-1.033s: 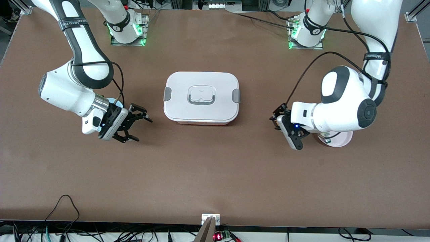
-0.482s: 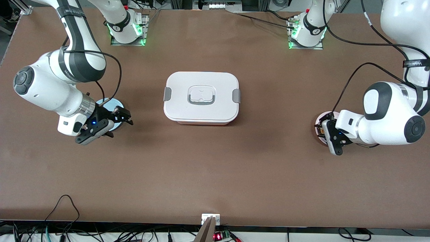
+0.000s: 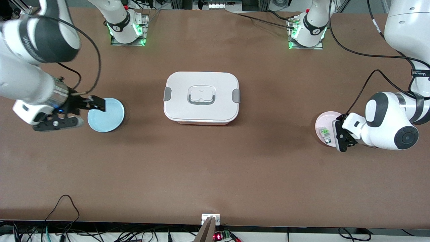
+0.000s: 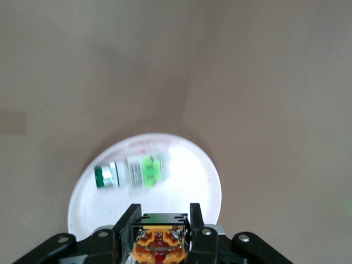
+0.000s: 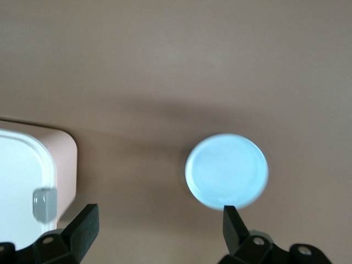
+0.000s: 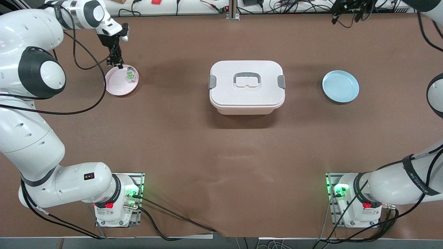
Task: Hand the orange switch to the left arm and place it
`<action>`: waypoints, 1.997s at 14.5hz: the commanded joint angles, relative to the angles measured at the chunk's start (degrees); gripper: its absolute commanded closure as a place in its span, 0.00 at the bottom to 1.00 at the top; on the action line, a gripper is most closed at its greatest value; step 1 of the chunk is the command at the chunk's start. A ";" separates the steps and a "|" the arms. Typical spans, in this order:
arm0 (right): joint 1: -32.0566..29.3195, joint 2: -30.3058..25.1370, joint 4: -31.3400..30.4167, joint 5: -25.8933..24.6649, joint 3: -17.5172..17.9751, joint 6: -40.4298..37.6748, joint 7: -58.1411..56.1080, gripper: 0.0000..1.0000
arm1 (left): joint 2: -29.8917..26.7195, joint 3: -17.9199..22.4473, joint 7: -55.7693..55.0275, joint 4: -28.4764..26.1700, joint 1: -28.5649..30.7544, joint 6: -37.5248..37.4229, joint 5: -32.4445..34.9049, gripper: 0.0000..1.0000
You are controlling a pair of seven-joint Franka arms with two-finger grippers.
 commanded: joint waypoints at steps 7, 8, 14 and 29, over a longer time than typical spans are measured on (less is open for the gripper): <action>-6.87 -0.57 0.95 -4.09 -8.45 -1.56 0.63 0.00 | -1.52 -0.63 6.58 -12.29 4.11 16.66 1.43 1.00; -7.92 -0.83 0.78 -4.01 -8.36 -1.74 0.46 0.00 | -1.26 -0.63 6.67 -12.29 4.11 17.28 1.43 1.00; -8.28 -7.77 -7.13 -3.92 -6.60 1.87 0.02 0.00 | -0.56 -0.54 6.59 -14.31 4.11 21.67 1.43 1.00; -7.93 -8.13 -2.84 -3.39 -5.19 -1.20 -1.92 0.00 | -1.43 -0.28 6.32 -14.05 4.37 18.52 1.51 0.00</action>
